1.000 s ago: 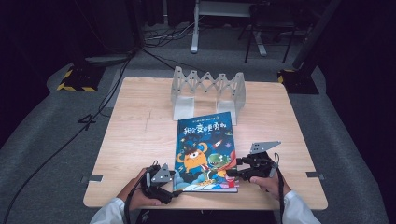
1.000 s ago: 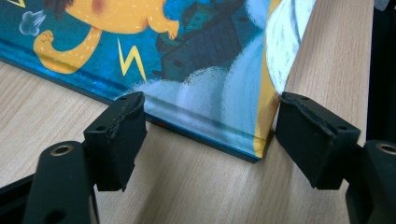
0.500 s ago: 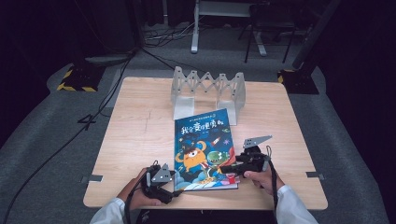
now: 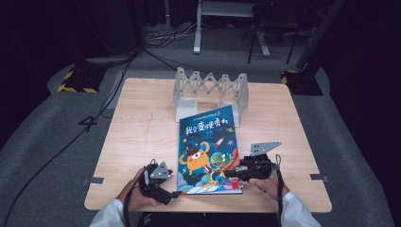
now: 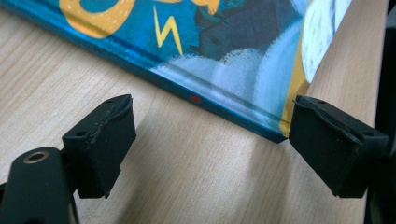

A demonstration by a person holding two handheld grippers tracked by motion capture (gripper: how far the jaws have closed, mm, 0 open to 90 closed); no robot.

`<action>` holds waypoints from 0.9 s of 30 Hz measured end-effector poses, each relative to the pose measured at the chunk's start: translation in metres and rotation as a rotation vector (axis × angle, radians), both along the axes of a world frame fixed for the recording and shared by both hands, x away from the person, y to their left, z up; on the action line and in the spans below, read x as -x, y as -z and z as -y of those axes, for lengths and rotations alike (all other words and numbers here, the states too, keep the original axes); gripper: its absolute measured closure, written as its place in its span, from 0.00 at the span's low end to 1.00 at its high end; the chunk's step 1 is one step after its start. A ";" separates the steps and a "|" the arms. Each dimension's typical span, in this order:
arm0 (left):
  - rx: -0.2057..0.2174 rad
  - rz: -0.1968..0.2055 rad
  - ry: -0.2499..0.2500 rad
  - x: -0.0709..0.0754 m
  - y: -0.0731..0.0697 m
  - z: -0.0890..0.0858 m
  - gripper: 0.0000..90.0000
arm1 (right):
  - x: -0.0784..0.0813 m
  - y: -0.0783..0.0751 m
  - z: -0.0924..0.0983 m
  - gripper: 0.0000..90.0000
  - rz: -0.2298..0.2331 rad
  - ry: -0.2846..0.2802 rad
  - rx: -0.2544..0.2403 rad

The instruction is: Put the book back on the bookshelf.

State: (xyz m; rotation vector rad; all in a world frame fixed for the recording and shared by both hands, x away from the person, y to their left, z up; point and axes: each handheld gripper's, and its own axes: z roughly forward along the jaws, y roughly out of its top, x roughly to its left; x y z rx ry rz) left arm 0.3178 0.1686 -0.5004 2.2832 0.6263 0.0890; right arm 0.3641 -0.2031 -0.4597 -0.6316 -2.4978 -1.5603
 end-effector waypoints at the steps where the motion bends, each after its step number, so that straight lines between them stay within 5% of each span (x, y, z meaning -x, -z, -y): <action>1: 0.014 -0.003 -0.035 -0.003 -0.001 -0.002 0.22 | 0.003 -0.002 0.001 0.64 0.027 -0.003 -0.001; 13: 0.133 -0.033 -0.069 -0.035 -0.006 0.010 0.22 | 0.014 -0.006 0.003 0.64 0.129 -0.022 0.000; 15: 0.123 -0.027 -0.105 -0.042 -0.007 0.015 0.17 | 0.014 -0.006 0.002 0.63 0.137 -0.025 0.001; 18: 0.181 -0.063 -0.146 -0.053 -0.005 0.013 0.18 | 0.015 -0.005 0.004 0.63 0.142 -0.025 -0.003; 21: 0.208 -0.101 -0.132 -0.058 -0.004 0.013 0.17 | 0.016 -0.004 0.005 0.63 0.157 -0.027 -0.008; 27: 0.233 -0.112 -0.104 -0.065 -0.007 0.016 0.14 | 0.019 -0.006 0.005 0.64 0.201 -0.042 -0.007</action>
